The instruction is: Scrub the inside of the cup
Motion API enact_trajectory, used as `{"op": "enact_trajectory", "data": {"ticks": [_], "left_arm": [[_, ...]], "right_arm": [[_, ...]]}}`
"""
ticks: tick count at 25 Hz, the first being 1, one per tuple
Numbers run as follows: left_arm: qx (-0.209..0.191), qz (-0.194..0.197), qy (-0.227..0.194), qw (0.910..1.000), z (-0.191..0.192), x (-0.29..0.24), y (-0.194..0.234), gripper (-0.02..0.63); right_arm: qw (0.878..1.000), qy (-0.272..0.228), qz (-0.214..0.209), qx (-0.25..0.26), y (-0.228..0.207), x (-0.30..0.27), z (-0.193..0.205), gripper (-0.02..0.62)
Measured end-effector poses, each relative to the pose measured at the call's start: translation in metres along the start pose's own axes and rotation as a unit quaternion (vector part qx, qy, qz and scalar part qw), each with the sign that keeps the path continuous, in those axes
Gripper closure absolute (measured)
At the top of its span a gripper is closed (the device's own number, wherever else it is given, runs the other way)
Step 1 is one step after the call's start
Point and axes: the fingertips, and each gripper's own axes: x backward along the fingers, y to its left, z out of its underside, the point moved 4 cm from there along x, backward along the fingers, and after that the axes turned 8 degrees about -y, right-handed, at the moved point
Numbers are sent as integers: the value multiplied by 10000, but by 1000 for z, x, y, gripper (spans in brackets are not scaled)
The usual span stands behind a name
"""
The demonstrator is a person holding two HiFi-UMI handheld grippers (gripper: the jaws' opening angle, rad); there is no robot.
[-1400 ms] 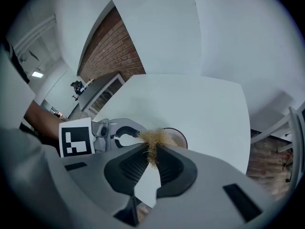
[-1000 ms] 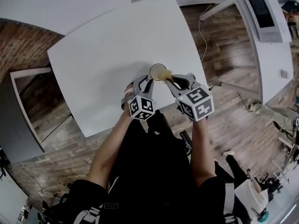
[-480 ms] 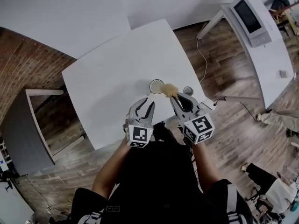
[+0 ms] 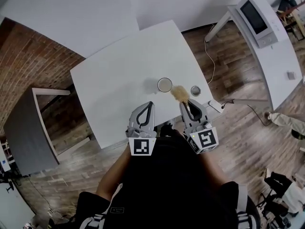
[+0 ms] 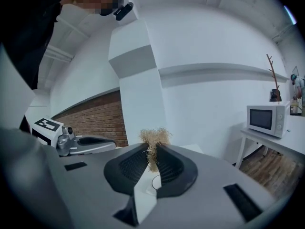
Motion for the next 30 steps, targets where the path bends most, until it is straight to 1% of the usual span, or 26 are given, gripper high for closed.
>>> {"op": "enact_trajectory", "data": {"ticks": [5, 8, 11, 14, 16, 19, 22, 27, 30], "left_arm": [[301, -338, -193, 9988, -11, -2, 12, 603], [742, -533, -187, 9956, -17, -4, 19, 603], [636, -443, -220, 9968, -21, -6, 19, 603], [798, -432, -218, 9956, -19, -7, 17, 603], [737, -373, -187, 9964, -17, -7, 17, 603], [783, -365, -144, 9962, -14, -6, 17, 603], [723, -302, -221, 9967, -14, -8, 17, 603], [785, -293, -233, 9962, -15, -10, 14, 603], [579, -214, -273, 9977, -16, -11, 15, 603]], "right_arm": [[9998, -75, 77, -157, 8, 1, 2, 552], [9997, -109, 137, -171, 9, 1, 2, 552], [9998, -97, 138, -137, 8, 1, 2, 554], [9998, -75, 149, -136, 6, 0, 2, 554], [9997, -83, 160, -138, 7, -1, 2, 554], [9997, -125, 148, -143, 9, -1, 2, 554], [9997, -100, 166, -125, 10, -1, 2, 554], [9997, -86, 192, -103, 8, 0, 3, 554], [9998, -61, 169, -104, 9, -1, 5, 554]]}}
